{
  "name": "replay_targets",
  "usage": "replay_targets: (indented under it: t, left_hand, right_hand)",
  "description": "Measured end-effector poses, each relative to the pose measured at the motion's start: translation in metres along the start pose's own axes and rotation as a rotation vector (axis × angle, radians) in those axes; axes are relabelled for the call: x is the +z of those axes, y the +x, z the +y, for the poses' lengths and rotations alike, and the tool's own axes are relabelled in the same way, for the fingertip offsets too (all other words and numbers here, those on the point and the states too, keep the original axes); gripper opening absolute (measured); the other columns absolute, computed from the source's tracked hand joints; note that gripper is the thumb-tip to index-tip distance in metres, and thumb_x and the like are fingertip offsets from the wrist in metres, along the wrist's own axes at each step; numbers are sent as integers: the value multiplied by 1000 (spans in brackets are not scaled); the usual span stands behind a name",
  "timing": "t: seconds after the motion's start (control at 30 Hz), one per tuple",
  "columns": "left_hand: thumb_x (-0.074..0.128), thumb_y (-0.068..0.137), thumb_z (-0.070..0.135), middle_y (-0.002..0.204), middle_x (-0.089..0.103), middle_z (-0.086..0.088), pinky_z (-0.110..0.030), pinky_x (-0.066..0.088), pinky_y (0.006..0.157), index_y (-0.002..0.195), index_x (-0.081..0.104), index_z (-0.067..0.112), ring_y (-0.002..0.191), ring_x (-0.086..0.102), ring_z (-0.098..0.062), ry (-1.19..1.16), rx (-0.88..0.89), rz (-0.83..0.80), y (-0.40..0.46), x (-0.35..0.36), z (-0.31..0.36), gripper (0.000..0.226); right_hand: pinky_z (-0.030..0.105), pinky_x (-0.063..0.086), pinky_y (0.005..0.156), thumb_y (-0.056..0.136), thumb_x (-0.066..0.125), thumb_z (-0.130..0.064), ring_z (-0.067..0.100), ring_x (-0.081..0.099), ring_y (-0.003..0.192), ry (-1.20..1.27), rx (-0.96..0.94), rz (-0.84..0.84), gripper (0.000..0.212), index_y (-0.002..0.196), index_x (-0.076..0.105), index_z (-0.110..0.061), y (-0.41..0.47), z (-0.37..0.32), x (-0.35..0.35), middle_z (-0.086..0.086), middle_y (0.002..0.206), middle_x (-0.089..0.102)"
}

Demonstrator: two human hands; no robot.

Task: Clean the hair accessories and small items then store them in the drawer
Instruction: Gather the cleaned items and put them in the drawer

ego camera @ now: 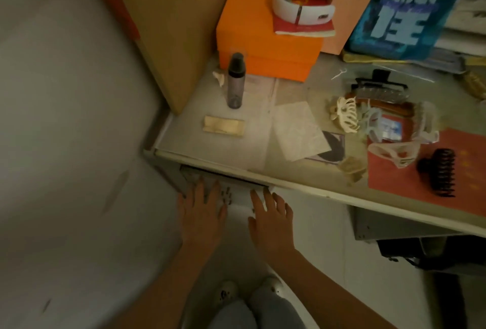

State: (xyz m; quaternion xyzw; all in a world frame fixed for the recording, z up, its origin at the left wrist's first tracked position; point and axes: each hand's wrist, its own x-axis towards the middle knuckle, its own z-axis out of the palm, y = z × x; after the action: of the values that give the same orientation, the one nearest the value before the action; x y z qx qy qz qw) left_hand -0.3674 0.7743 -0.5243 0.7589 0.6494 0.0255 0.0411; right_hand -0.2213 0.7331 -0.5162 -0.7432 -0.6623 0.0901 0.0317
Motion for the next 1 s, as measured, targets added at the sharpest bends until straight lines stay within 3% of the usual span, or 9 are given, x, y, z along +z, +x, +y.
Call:
replay_targets:
  t: [0.17, 0.23, 0.43, 0.57, 0.67, 0.73, 0.8, 0.93, 1.0]
  left_hand:
    - [78, 71, 36, 129, 56, -23, -59, 43, 92, 125, 61, 13, 115, 55, -44, 23, 32, 94, 29, 55, -25, 61]
    - [80, 68, 37, 132, 54, -23, -59, 40, 96, 130, 57, 14, 117, 53, -44, 21, 41, 97, 35, 73, -34, 69]
    - [58, 88, 43, 149, 36, -17, -56, 18, 111, 144, 38, 21, 133, 35, -45, -31, 53, 150, 44, 104, -44, 64]
    - [32, 98, 48, 159, 5, -8, -48, -1, 116, 151, 9, 28, 144, 11, -33, -11, 29, 86, 45, 110, -43, 62]
    - [25, 99, 49, 160, -2, -5, -45, -3, 116, 151, 4, 30, 145, 8, -28, -27, 24, 64, 42, 119, -42, 59]
    - [27, 99, 49, 160, 3, -5, -44, -1, 116, 151, 8, 29, 145, 9, -30, -69, 17, 74, 40, 124, -42, 59]
    - [32, 98, 48, 158, 13, -8, -46, 4, 116, 150, 17, 27, 142, 17, -34, -79, 16, 102, 43, 124, -41, 58]
    - [41, 93, 45, 135, 53, -14, -52, 39, 101, 129, 56, 15, 118, 51, -40, -62, 12, 342, 61, 118, -37, 50]
    - [37, 90, 44, 121, 62, -15, -50, 47, 92, 117, 63, 13, 105, 59, -38, -77, 19, 390, 70, 114, -36, 49]
  right_hand:
    - [49, 54, 79, 45, 93, -28, 34, 66, 103, -30, -36, 84, 76, 115, 68, -13, 23, -4, 60, 16, 119, 65]
    - [52, 53, 81, 45, 93, -27, 36, 64, 107, -34, -29, 108, 78, 117, 66, -12, 27, -6, 79, 17, 124, 63]
    - [53, 47, 91, 55, 90, -24, 37, 57, 118, 7, 12, 130, 83, 130, 57, -9, 26, -11, 116, 18, 134, 55]
    - [54, 46, 93, 61, 87, -25, 38, 55, 120, 12, 13, 143, 80, 131, 55, -7, 32, -10, 129, 19, 135, 54]
    - [50, 24, 113, 88, 64, -26, 32, 28, 142, 44, -27, 117, 73, 148, 28, -10, 38, -9, 129, 15, 155, 27]
    - [45, 9, 117, 96, 50, -28, 26, 9, 147, 78, -36, 97, 71, 152, 10, -14, 40, -6, 132, 9, 160, 9]
    - [44, 6, 117, 96, 50, -28, 25, 5, 147, 91, -47, 107, 72, 153, 6, -16, 42, -6, 134, 8, 160, 5]
    - [45, 4, 117, 96, 48, -28, 25, 2, 148, 106, -78, 95, 72, 153, 5, -17, 47, -9, 133, 6, 161, 0]
    - [43, 1, 118, 97, 43, -30, 23, -2, 148, 92, -81, 78, 71, 152, 0, -19, 49, -8, 134, 4, 161, -5]
